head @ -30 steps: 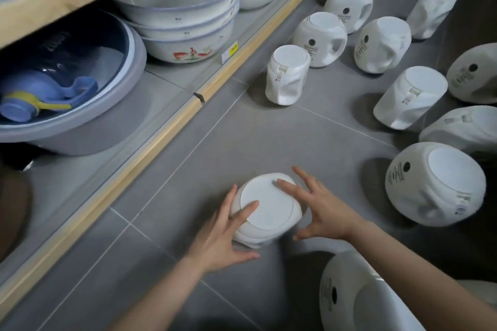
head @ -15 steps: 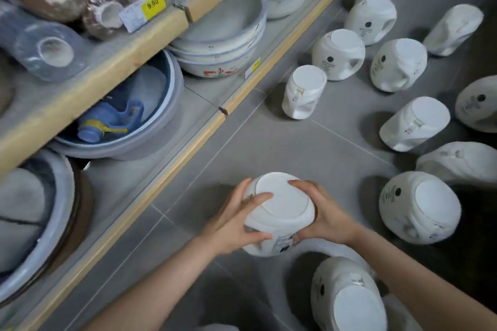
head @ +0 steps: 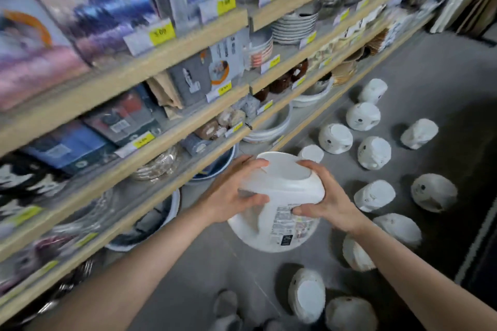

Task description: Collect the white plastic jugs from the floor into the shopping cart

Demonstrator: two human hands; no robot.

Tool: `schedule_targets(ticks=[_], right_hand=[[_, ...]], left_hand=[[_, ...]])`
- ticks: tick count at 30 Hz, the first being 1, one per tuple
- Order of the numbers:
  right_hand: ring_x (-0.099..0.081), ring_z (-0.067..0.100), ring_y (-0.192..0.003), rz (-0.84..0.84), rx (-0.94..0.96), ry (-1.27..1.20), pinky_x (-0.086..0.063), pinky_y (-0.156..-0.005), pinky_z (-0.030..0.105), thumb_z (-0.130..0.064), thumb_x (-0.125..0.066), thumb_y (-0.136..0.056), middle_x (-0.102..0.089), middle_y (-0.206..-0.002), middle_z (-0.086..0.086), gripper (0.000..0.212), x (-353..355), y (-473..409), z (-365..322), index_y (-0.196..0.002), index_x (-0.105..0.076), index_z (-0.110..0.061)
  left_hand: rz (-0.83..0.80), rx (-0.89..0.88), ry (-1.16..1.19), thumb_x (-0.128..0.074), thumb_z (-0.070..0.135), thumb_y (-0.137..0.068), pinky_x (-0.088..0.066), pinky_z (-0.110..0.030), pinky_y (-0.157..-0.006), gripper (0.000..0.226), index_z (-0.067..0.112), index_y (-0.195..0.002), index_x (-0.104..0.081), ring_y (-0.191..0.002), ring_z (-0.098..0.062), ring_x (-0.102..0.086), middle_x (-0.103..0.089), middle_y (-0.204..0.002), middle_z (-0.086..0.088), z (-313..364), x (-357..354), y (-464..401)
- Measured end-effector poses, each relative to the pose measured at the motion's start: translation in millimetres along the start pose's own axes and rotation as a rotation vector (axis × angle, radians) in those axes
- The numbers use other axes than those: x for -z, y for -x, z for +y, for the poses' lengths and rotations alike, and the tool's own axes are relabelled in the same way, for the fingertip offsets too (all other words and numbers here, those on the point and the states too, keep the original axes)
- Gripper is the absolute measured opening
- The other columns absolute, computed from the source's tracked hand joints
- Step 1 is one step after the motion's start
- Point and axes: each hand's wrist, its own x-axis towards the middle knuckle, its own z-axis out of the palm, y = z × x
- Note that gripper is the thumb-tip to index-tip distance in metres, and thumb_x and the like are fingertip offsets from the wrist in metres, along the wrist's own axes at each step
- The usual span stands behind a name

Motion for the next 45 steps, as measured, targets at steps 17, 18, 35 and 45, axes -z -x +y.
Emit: schedule_targets(ticks=[17,18,35,45], right_hand=[[-0.055,-0.014,-0.096,-0.469,0.255,-0.025,-0.045,-0.075,0.007,-0.035,-0.086,-0.061,-0.052,-0.116,-0.019,0.069,-99,62,-223,-0.118,-0.047,-0.041],[-0.055,-0.006,-0.101,-0.501,0.271,-0.006,-0.047,-0.080,0.012,-0.039,-0.086,-0.057,-0.053,-0.117,-0.018,0.070,-114,65,-231,-0.116,-0.048,-0.044],[-0.057,0.021,-0.106,-0.972,0.454,0.038,-0.052,-0.088,0.041,-0.020,-0.087,-0.061,-0.052,-0.119,-0.003,0.067,-465,221,-345,-0.116,-0.052,-0.035],[-0.059,0.020,-0.104,-1.253,0.555,0.082,-0.054,-0.086,0.040,-0.036,-0.091,-0.049,-0.054,-0.117,-0.003,0.076,-684,337,-405,-0.112,-0.050,-0.040]], left_hand=[[0.647,0.322,0.120,-0.059,0.063,-0.079,-0.037,-0.031,-0.103,0.043,0.074,-0.114,-0.035,-0.129,-0.007,-0.038,-0.037,-0.140,0.020,155,99,239],[0.684,0.346,0.131,-0.059,0.063,-0.079,-0.042,-0.031,-0.100,0.043,0.074,-0.113,-0.036,-0.126,-0.009,-0.042,-0.038,-0.142,0.014,157,102,257],[1.107,0.593,-0.064,-0.050,0.064,-0.080,-0.036,-0.035,-0.107,0.052,0.052,-0.128,-0.037,-0.129,-0.012,-0.040,-0.043,-0.138,0.009,160,156,655],[1.362,0.779,-0.148,-0.052,0.067,-0.073,-0.034,-0.019,-0.100,0.061,0.043,-0.127,-0.040,-0.124,-0.009,-0.043,-0.046,-0.135,0.006,164,180,876]])
